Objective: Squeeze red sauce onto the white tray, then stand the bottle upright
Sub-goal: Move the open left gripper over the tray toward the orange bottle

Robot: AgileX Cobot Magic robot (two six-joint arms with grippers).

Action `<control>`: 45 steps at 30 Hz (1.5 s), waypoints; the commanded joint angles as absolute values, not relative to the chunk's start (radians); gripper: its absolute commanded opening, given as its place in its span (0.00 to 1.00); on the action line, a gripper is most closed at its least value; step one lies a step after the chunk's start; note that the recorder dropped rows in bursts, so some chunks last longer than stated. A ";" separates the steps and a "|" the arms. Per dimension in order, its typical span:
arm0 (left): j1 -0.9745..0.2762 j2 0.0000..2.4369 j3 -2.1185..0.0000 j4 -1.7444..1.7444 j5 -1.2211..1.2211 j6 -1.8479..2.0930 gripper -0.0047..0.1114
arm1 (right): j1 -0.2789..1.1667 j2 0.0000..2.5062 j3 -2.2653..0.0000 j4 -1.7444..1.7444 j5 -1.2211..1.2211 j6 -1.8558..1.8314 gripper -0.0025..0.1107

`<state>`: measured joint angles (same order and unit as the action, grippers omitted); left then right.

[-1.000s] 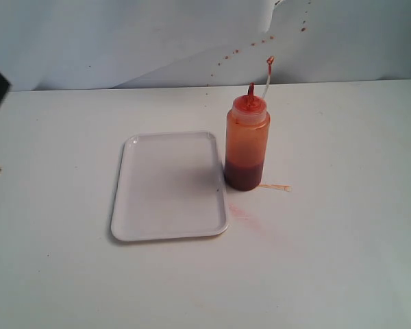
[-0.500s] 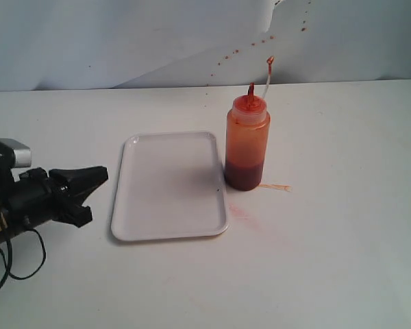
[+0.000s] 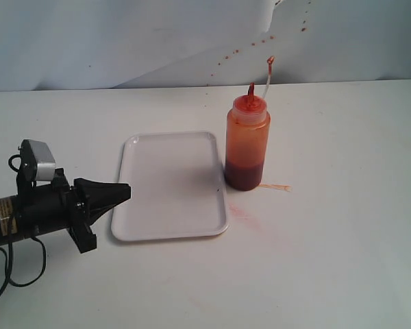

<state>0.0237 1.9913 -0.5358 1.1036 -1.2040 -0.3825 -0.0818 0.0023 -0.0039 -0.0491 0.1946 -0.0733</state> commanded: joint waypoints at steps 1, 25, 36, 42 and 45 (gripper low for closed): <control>0.019 1.995 -0.541 1.131 -1.221 -0.385 0.04 | -0.078 0.000 0.000 -0.041 0.192 -0.074 0.02; 0.019 1.995 -0.539 1.165 -1.221 -0.385 0.06 | -0.078 0.000 0.000 -0.041 0.192 -0.074 0.02; 0.019 1.991 -0.542 1.020 -1.221 -0.390 0.94 | -0.078 0.000 0.000 -0.041 0.192 -0.074 0.02; 0.019 2.005 -0.621 1.010 -1.221 -0.364 0.94 | -0.078 0.000 0.000 -0.041 0.192 -0.074 0.02; -0.023 2.044 -0.702 1.021 -1.221 -0.369 0.94 | -0.078 0.000 0.000 -0.041 0.192 -0.074 0.02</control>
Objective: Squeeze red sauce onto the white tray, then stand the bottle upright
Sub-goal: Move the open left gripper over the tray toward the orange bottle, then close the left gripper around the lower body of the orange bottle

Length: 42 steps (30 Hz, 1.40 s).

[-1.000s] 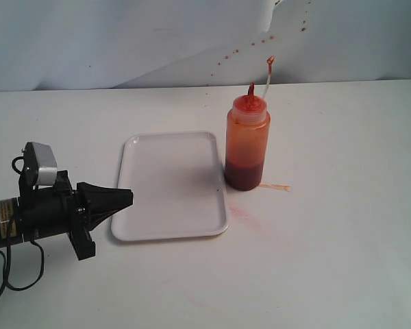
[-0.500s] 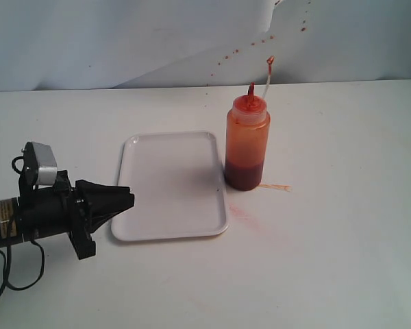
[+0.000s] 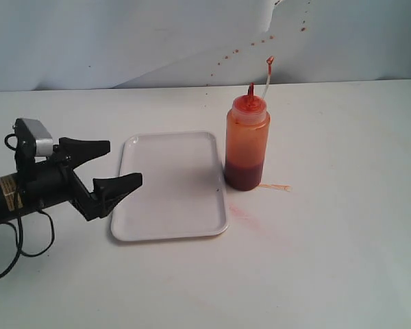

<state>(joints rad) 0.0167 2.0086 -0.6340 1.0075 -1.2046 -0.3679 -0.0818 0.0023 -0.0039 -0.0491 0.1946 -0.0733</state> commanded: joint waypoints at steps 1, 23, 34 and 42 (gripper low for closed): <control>-0.042 2.059 -0.735 1.021 -1.221 -0.369 0.94 | -0.078 0.000 0.000 -0.041 0.192 -0.074 0.02; -0.355 2.203 -1.216 1.038 -0.703 -0.448 0.94 | -0.078 0.000 0.000 -0.041 0.192 -0.074 0.02; -0.418 2.266 -1.223 1.041 -0.675 -0.448 0.94 | -0.078 0.000 0.000 -0.041 0.192 -0.074 0.02; -0.418 2.305 -1.228 1.027 -0.809 -0.448 0.94 | -0.078 0.000 0.000 -0.041 0.192 -0.074 0.02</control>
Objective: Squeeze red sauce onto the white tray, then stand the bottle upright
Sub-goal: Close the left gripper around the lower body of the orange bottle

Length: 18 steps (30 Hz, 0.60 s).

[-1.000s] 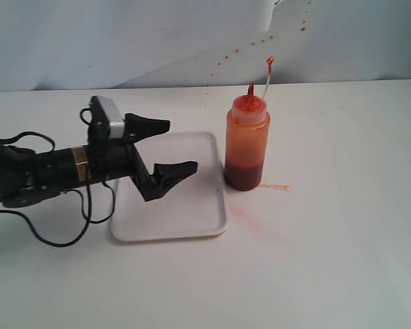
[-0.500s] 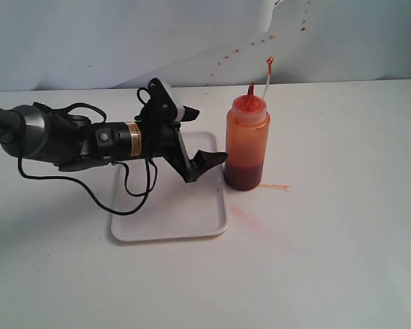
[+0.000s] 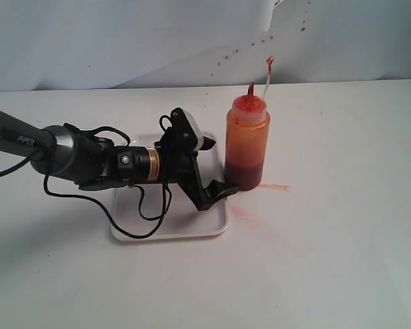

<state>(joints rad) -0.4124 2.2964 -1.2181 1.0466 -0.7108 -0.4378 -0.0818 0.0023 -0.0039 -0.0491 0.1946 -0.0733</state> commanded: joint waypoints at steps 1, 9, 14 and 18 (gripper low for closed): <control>-0.418 2.307 -1.228 1.027 -0.816 -0.448 0.94 | -0.078 0.000 0.000 -0.041 0.192 -0.074 0.02; -0.421 2.307 -1.228 0.964 -0.815 -0.450 0.94 | -0.078 0.000 0.000 -0.041 0.192 -0.074 0.02; -0.441 2.307 -1.228 0.922 -0.806 -0.471 0.94 | -0.078 0.000 0.000 -0.041 0.192 -0.074 0.02; -0.453 2.307 -1.228 0.919 -0.806 -0.471 0.94 | -0.078 0.000 0.000 -0.041 0.192 -0.074 0.02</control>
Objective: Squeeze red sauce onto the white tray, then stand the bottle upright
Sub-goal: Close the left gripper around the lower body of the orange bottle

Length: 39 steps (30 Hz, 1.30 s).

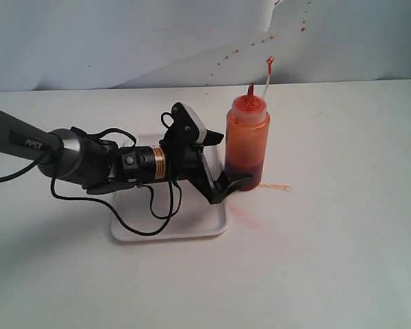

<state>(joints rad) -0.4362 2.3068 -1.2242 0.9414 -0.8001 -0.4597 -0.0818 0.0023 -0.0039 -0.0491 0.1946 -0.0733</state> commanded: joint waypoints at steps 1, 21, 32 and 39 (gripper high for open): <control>-0.455 2.307 -1.228 0.911 -0.805 -0.471 0.94 | -0.078 0.000 0.000 -0.041 0.192 -0.074 0.02; -0.458 2.309 -1.228 0.847 -0.742 -0.496 0.94 | -0.078 0.000 0.000 -0.041 0.192 -0.074 0.02; -0.458 2.309 -1.228 0.847 -0.740 -0.494 0.94 | -0.078 0.000 0.000 -0.041 0.192 -0.074 0.02; -0.458 2.309 -1.228 0.847 -0.744 -0.494 0.94 | -0.078 0.000 0.000 -0.041 0.192 -0.074 0.02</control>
<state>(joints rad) -0.4543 2.3068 -1.2242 0.8604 -0.7430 -0.4861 -0.0818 0.0023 -0.0039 -0.0491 0.1946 -0.0733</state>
